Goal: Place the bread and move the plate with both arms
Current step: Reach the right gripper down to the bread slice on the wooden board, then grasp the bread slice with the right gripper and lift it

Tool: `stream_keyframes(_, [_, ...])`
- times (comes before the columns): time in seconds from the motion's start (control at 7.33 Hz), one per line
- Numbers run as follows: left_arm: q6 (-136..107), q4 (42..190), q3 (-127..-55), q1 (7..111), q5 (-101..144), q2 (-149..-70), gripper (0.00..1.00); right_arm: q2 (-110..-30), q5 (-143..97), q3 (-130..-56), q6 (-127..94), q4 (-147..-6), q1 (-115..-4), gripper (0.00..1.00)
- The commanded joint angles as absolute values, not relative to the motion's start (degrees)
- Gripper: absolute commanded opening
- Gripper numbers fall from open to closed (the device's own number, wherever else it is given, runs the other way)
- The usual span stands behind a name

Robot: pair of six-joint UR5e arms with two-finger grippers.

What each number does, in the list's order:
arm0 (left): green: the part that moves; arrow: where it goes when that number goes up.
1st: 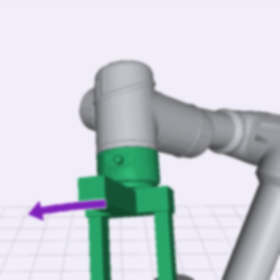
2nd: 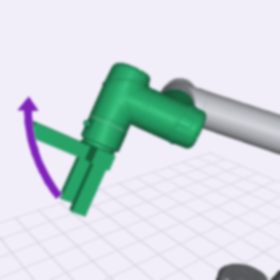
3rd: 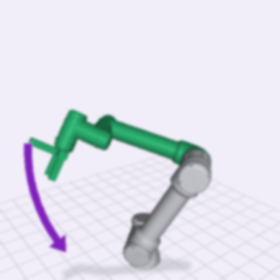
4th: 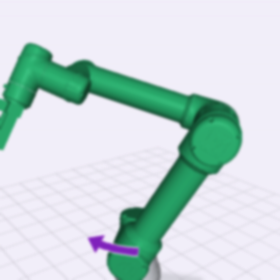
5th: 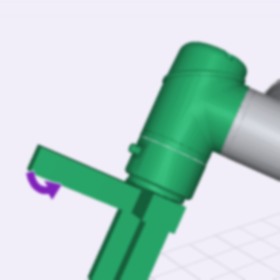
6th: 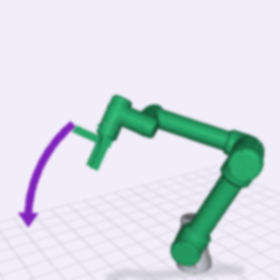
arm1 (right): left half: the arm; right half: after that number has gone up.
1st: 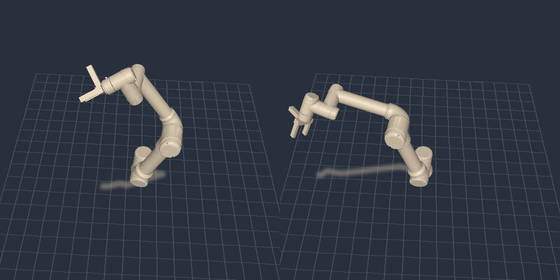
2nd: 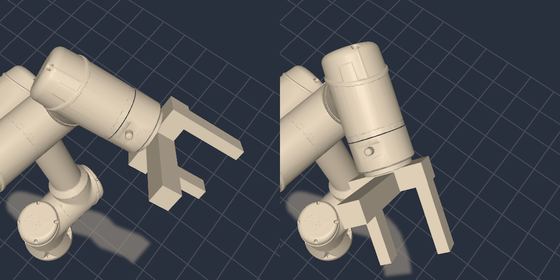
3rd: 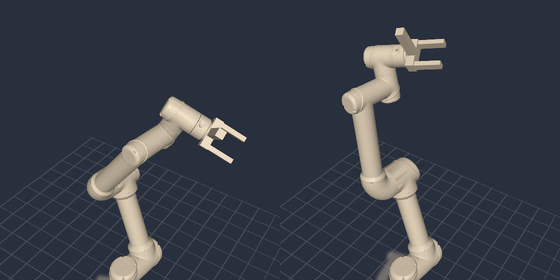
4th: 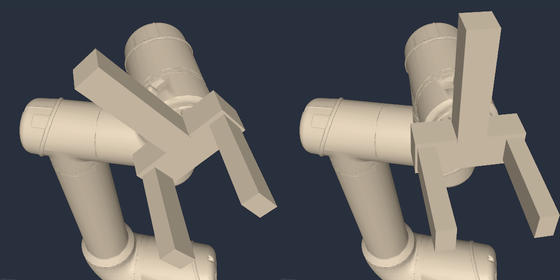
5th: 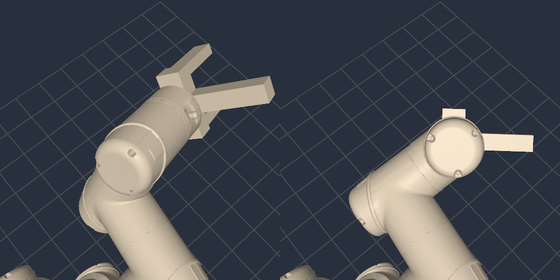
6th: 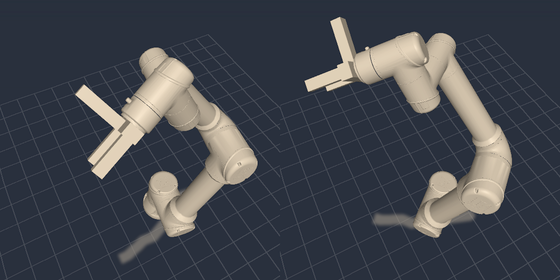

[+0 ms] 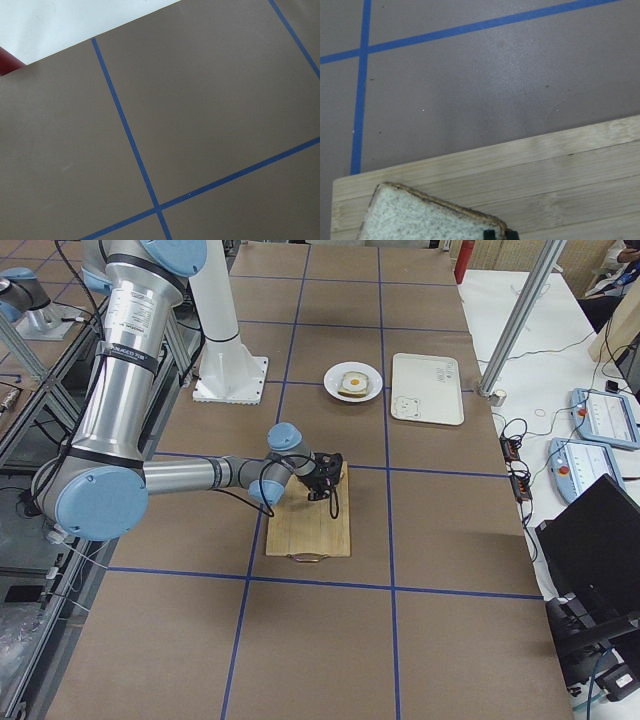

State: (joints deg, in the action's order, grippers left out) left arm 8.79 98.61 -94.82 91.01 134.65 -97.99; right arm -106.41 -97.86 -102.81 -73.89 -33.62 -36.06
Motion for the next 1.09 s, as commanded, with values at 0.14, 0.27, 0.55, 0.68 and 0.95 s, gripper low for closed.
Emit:
stream_keyframes(0.14, [8.7, 98.61, -94.83, 90.97, 134.65, -98.0, 1.0, -106.79, -105.15, -105.46, -71.19, -33.58, -40.48, 0.0])
stream_keyframes(0.27, [8.7, 98.61, -94.83, 91.05, 134.65, -98.0, 1.0, -106.79, -109.29, -106.34, -70.58, -33.57, -43.65, 0.0])
stream_keyframes(0.55, [8.7, 98.61, -94.92, 90.97, 134.65, -98.0, 1.0, -106.18, -116.68, -106.26, -67.08, -33.4, -48.67, 0.0])
stream_keyframes(0.68, [8.7, 98.61, -94.92, 91.05, 134.65, -98.0, 1.0, -105.56, -121.5, -106.26, -66.8, -33.31, -52.17, 0.0])
stream_keyframes(0.95, [8.7, 98.61, -94.92, 90.97, 134.65, -98.0, 1.0, -101.27, -132.31, -105.91, -66.8, -33.4, -59.03, 0.0])
